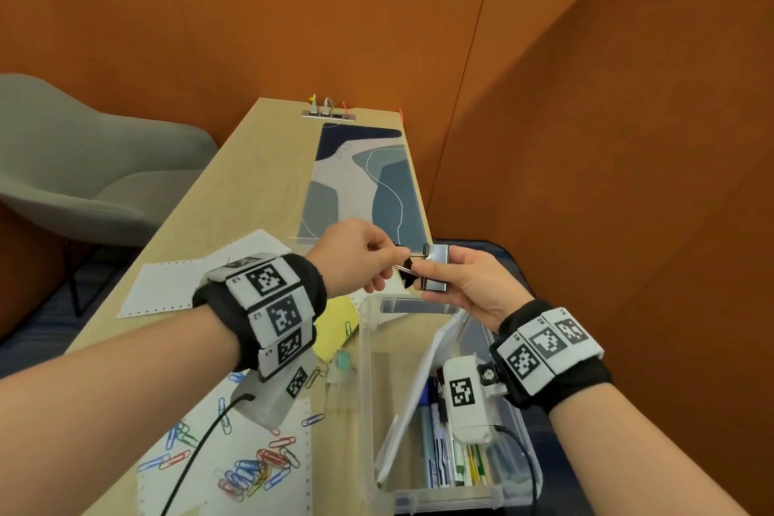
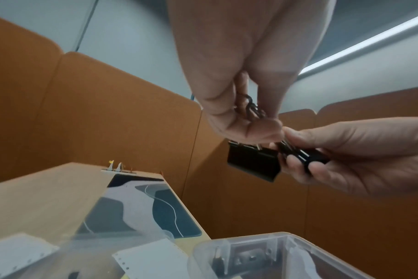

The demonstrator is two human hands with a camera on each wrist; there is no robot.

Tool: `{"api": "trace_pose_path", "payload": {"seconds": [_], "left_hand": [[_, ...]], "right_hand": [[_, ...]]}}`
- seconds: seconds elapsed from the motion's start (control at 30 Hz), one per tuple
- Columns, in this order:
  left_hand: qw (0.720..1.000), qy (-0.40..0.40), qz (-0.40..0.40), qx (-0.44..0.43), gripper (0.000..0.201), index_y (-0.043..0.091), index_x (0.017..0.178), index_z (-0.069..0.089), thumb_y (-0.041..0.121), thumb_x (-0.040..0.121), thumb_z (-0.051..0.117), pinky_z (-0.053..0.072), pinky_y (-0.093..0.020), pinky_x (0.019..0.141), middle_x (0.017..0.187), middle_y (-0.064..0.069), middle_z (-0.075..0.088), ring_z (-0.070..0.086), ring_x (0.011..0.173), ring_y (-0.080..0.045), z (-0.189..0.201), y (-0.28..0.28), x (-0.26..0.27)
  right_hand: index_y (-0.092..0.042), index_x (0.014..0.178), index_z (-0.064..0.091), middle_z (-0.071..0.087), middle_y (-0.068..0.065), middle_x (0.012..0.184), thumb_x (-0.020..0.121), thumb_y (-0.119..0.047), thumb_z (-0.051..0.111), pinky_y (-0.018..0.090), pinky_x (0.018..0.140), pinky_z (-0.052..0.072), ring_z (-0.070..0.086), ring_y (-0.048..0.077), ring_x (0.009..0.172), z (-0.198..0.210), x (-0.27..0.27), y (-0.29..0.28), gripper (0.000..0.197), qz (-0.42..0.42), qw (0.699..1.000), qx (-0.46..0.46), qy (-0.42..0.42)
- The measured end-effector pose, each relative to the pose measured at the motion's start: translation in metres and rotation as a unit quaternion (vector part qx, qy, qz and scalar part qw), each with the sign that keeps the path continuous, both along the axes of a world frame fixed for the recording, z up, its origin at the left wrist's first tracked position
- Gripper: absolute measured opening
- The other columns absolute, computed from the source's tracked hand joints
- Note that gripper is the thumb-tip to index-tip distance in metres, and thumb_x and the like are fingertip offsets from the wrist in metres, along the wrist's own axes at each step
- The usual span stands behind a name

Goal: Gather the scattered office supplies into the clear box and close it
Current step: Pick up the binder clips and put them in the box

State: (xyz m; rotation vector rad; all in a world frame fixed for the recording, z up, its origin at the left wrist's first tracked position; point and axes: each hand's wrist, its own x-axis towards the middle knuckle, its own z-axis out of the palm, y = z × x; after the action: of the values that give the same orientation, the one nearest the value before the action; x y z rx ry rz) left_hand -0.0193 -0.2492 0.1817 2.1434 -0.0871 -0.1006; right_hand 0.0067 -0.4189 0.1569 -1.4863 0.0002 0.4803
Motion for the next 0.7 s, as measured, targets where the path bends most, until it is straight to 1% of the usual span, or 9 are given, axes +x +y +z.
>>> {"api": "trace_pose_path", "payload": {"seconds": [0.07, 0.17, 0.23, 0.3, 0.37, 0.47, 0.57, 0.63, 0.7], "left_hand": [[1.000, 0.011, -0.018, 0.014, 0.028, 0.018, 0.065, 0.059, 0.030, 0.091, 0.055, 0.043, -0.010, 0.044, 0.057, 0.004, 0.058, 0.050, 0.035, 0.002, 0.001, 0.001, 0.001], [0.999, 0.030, -0.029, -0.029, 0.031, 0.018, 0.064, 0.059, 0.028, 0.092, 0.053, 0.042, -0.015, 0.049, 0.055, 0.003, 0.055, 0.046, 0.034, 0.001, 0.003, 0.002, 0.003], [0.997, 0.043, -0.036, -0.051, 0.032, 0.018, 0.063, 0.057, 0.028, 0.093, 0.051, 0.040, -0.016, 0.049, 0.054, 0.004, 0.052, 0.045, 0.037, -0.001, 0.001, 0.001, 0.003], [0.996, 0.054, -0.040, -0.053, 0.033, 0.017, 0.064, 0.053, 0.028, 0.095, 0.047, 0.038, -0.016, 0.046, 0.055, 0.003, 0.050, 0.046, 0.041, -0.005, -0.001, -0.003, 0.001], [0.997, 0.054, -0.042, -0.043, 0.031, 0.014, 0.071, 0.049, 0.029, 0.097, 0.041, 0.037, -0.017, 0.046, 0.058, 0.002, 0.049, 0.046, 0.044, -0.009, -0.004, -0.008, 0.000], [0.999, 0.038, -0.026, -0.018, 0.023, 0.014, 0.086, 0.044, 0.032, 0.098, 0.036, 0.037, -0.021, 0.049, 0.066, -0.001, 0.052, 0.047, 0.047, -0.012, -0.006, -0.016, -0.003], [0.998, 0.052, -0.012, 0.010, 0.021, 0.016, 0.102, 0.044, 0.036, 0.095, 0.042, 0.039, -0.024, 0.052, 0.075, -0.003, 0.056, 0.049, 0.051, -0.012, -0.007, -0.019, -0.002], [0.995, 0.093, -0.033, 0.016, 0.021, 0.014, 0.092, 0.053, 0.033, 0.094, 0.046, 0.040, -0.019, 0.050, 0.070, 0.000, 0.057, 0.048, 0.045, -0.006, -0.008, -0.016, 0.000], [0.990, 0.127, -0.059, 0.003, 0.020, 0.013, 0.080, 0.060, 0.025, 0.093, 0.051, 0.039, -0.014, 0.046, 0.066, -0.002, 0.059, 0.045, 0.038, -0.003, -0.007, -0.011, 0.002]], "right_hand": [[-0.001, 0.108, 0.060, 0.065, 0.009, 0.093, 0.083, -0.018, 0.066, 0.022, 0.064, 0.059, 0.066, 0.013, 0.076, 0.001, -0.001, 0.000, 0.031, 0.004, 1.000, 0.005, 0.009], [-0.007, 0.114, 0.061, 0.064, 0.007, 0.101, 0.068, -0.049, 0.063, 0.032, 0.081, 0.055, 0.061, 0.019, 0.095, 0.000, -0.004, -0.001, 0.062, 0.036, 0.998, -0.022, 0.049], [-0.013, 0.108, 0.064, 0.065, 0.007, 0.097, 0.068, -0.055, 0.057, 0.040, 0.087, 0.052, 0.061, 0.023, 0.097, 0.000, -0.008, -0.002, 0.058, 0.061, 0.995, 0.000, 0.083], [-0.009, 0.107, 0.062, 0.064, 0.011, 0.096, 0.081, -0.050, 0.053, 0.040, 0.082, 0.056, 0.063, 0.024, 0.092, 0.000, -0.009, 0.000, 0.049, 0.049, 0.992, 0.053, 0.103], [-0.005, 0.106, 0.059, 0.060, 0.010, 0.089, 0.090, -0.039, 0.052, 0.031, 0.069, 0.060, 0.063, 0.020, 0.078, 0.001, -0.009, 0.005, 0.037, 0.020, 0.993, 0.066, 0.100], [-0.009, 0.096, 0.057, 0.051, 0.005, 0.076, 0.092, -0.033, 0.053, 0.025, 0.056, 0.056, 0.055, 0.013, 0.059, -0.001, -0.008, 0.011, 0.025, 0.001, 0.997, 0.037, 0.069], [-0.013, 0.093, 0.057, 0.049, 0.001, 0.074, 0.094, -0.027, 0.050, 0.024, 0.055, 0.053, 0.047, 0.013, 0.059, 0.000, -0.010, 0.012, 0.016, 0.003, 0.999, 0.029, 0.038], [-0.012, 0.094, 0.056, 0.049, 0.001, 0.075, 0.095, -0.026, 0.049, 0.022, 0.055, 0.051, 0.045, 0.012, 0.060, -0.001, -0.015, 0.012, 0.015, 0.023, 0.999, 0.027, 0.025], [-0.011, 0.096, 0.056, 0.052, 0.001, 0.078, 0.094, -0.028, 0.050, 0.023, 0.057, 0.051, 0.049, 0.010, 0.062, -0.001, -0.018, 0.012, 0.017, 0.041, 0.999, -0.002, 0.024]]}}
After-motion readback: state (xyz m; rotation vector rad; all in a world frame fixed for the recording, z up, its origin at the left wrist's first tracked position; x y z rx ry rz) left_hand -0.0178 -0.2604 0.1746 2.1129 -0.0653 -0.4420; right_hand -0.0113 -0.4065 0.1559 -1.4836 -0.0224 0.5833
